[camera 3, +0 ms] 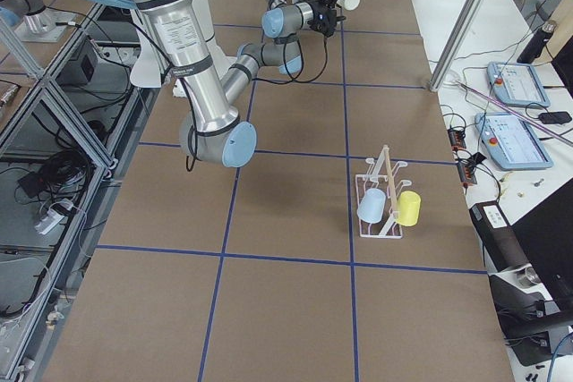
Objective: Transfer IKEA cup to right arm and place on rack
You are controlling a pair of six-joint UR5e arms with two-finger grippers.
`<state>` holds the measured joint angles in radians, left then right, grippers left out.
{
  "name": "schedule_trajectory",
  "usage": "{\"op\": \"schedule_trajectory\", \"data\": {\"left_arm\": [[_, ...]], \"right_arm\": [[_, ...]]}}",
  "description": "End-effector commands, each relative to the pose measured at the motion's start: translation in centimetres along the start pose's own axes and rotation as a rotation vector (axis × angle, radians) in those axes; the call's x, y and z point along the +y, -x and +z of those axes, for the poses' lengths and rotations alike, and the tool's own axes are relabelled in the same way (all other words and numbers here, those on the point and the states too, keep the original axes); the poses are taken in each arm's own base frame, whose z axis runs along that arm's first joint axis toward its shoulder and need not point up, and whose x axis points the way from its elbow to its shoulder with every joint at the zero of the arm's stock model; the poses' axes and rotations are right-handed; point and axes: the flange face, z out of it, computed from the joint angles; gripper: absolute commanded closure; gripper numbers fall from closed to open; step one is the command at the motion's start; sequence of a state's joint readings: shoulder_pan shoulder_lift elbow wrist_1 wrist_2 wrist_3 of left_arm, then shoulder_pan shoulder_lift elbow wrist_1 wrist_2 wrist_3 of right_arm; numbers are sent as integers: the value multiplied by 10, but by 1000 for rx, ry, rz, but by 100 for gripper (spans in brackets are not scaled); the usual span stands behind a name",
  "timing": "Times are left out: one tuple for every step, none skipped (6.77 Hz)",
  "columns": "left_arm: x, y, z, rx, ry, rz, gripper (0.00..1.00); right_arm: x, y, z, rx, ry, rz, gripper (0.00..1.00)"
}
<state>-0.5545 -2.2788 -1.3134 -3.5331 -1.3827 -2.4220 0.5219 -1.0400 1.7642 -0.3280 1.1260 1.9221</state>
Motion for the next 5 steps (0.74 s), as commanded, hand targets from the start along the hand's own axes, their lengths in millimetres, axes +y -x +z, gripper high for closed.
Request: {"op": "schedule_trajectory", "data": {"left_arm": [[7, 13, 0, 6, -17, -12, 100], [7, 14, 0, 3, -19, -10, 100], [9, 17, 1, -1, -20, -9, 100], [10, 17, 0, 0, -18, -11, 100], [10, 17, 1, -1, -19, -11, 100]], "right_arm": [[-1, 0, 0, -2, -1, 0, 1], [-1, 0, 0, -2, -1, 0, 1], [-1, 0, 0, -2, -1, 2, 1], [0, -1, 0, 2, 0, 1, 1], [0, -1, 0, 2, 0, 1, 1]]}}
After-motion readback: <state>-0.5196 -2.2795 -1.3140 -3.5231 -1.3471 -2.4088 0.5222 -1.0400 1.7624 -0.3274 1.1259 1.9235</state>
